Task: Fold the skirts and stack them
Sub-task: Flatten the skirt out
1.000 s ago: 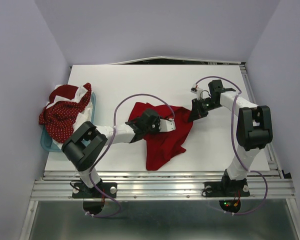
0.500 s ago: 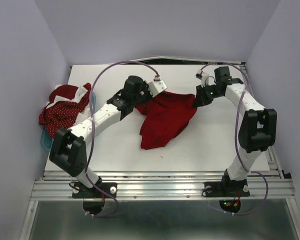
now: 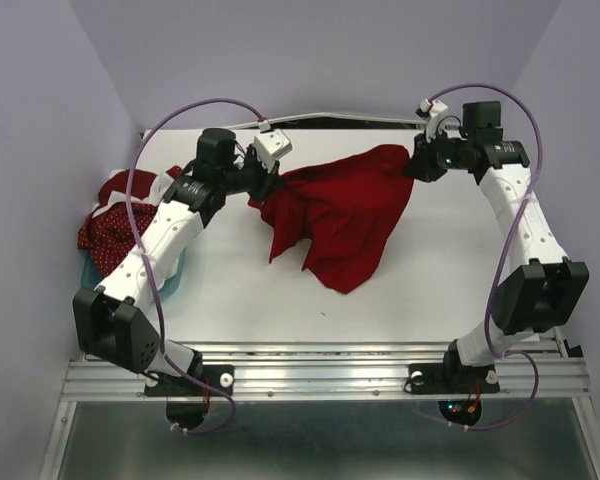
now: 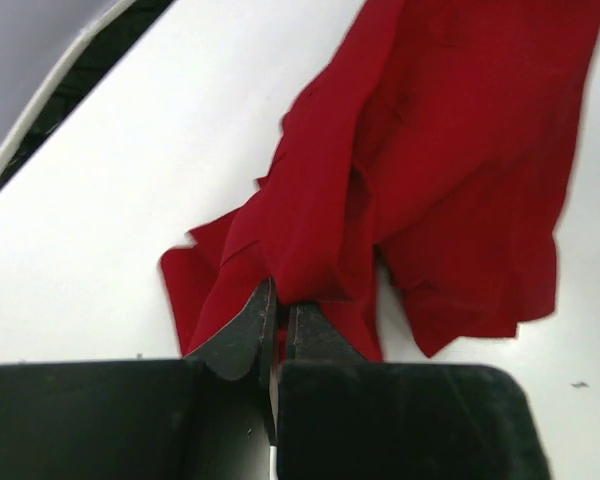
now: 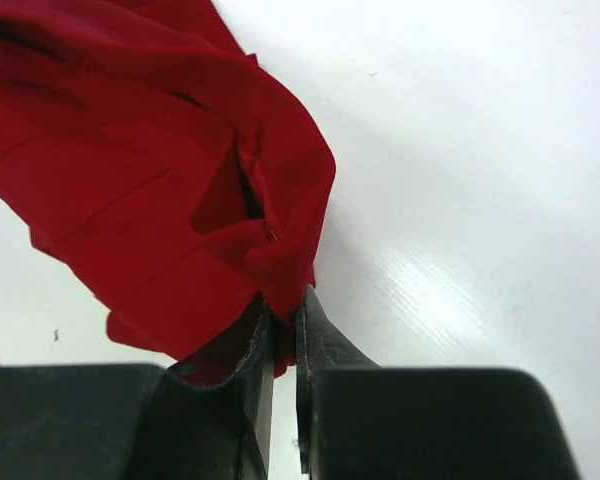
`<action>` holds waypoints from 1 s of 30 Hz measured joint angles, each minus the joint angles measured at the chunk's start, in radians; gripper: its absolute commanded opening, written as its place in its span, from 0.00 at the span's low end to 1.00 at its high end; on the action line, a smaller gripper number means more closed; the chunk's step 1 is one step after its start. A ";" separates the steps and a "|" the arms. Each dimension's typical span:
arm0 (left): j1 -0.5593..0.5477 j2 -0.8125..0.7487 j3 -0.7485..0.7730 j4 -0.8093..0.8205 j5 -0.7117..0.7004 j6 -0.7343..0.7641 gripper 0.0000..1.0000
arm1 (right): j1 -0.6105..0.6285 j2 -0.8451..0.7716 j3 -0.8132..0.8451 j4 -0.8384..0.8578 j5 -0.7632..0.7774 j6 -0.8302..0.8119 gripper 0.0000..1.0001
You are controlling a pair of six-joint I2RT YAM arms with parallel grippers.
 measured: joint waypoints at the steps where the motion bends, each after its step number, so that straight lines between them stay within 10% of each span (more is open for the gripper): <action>1: 0.000 -0.022 -0.021 -0.006 0.034 -0.008 0.00 | 0.000 -0.008 0.000 -0.006 -0.004 -0.003 0.01; 8: -0.005 -0.068 -0.209 -0.098 0.206 -0.029 0.00 | 0.016 -0.056 -0.232 -0.060 -0.117 -0.040 0.01; 18: 0.032 0.274 -0.294 -0.055 0.371 -0.199 0.00 | 0.122 0.029 -0.514 -0.019 -0.110 -0.032 0.01; 25: 0.074 0.359 -0.244 0.000 0.427 -0.247 0.38 | 0.116 0.085 -0.507 0.005 -0.106 -0.033 0.01; 30: 0.074 0.351 -0.229 0.036 0.426 -0.237 0.48 | 0.116 0.097 -0.481 0.005 -0.104 -0.033 0.01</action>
